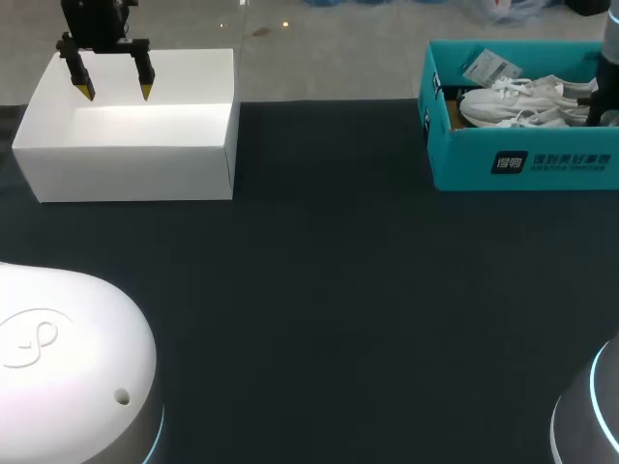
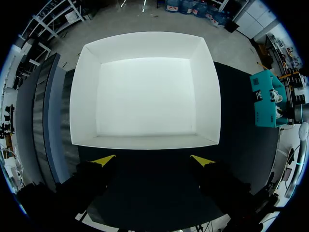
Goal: Take the shoe out of the shoebox, open the shoe tongue, remove and reinsert the insole, then place the shoe into the shoebox
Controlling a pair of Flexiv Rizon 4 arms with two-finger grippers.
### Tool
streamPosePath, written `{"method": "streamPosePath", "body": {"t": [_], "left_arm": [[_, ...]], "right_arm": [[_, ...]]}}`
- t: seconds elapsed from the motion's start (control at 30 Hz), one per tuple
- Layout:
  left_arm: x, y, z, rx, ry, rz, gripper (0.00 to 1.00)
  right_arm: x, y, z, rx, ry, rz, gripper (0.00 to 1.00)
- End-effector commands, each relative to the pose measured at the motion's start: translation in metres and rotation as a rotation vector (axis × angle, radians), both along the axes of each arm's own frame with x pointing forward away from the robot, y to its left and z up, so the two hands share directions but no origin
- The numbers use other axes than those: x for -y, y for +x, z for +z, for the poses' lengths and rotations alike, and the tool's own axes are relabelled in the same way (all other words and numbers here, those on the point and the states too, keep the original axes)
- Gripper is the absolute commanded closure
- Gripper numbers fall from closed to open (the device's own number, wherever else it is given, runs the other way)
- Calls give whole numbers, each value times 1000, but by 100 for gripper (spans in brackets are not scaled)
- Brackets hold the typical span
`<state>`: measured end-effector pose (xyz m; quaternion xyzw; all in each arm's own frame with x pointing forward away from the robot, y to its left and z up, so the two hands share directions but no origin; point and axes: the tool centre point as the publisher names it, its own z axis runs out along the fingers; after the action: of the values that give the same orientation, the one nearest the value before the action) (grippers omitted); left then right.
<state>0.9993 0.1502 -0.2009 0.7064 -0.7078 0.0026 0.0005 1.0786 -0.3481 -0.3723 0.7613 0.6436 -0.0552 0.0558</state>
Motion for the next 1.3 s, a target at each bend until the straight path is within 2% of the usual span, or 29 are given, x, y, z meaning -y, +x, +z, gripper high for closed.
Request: {"method": "streamPosePath", "body": {"t": [0.03,0.2,0.4,0.7,0.8,1.0,1.17,1.3], "left_arm": [[0,0,0,-1,2,1,0],[0,0,0,-1,2,1,0],[0,0,0,-1,2,1,0],[0,0,0,-1,2,1,0],[0,0,0,-1,2,1,0],[0,0,0,-1,2,1,0],[0,0,0,-1,2,1,0],[0,0,0,-1,2,1,0]], "right_arm": [[-4,5,-6,-11,-11,-4,100],[-2,3,-7,-13,-38,-16,100],[6,2,8,-12,-81,-48,100],[10,-5,66,-23,-85,-82,100],[11,-7,92,-20,-81,-94,100],[6,-13,144,23,-110,-113,100],[3,-17,184,51,-86,-150,100],[-1,-22,209,70,-77,-157,100]]}}
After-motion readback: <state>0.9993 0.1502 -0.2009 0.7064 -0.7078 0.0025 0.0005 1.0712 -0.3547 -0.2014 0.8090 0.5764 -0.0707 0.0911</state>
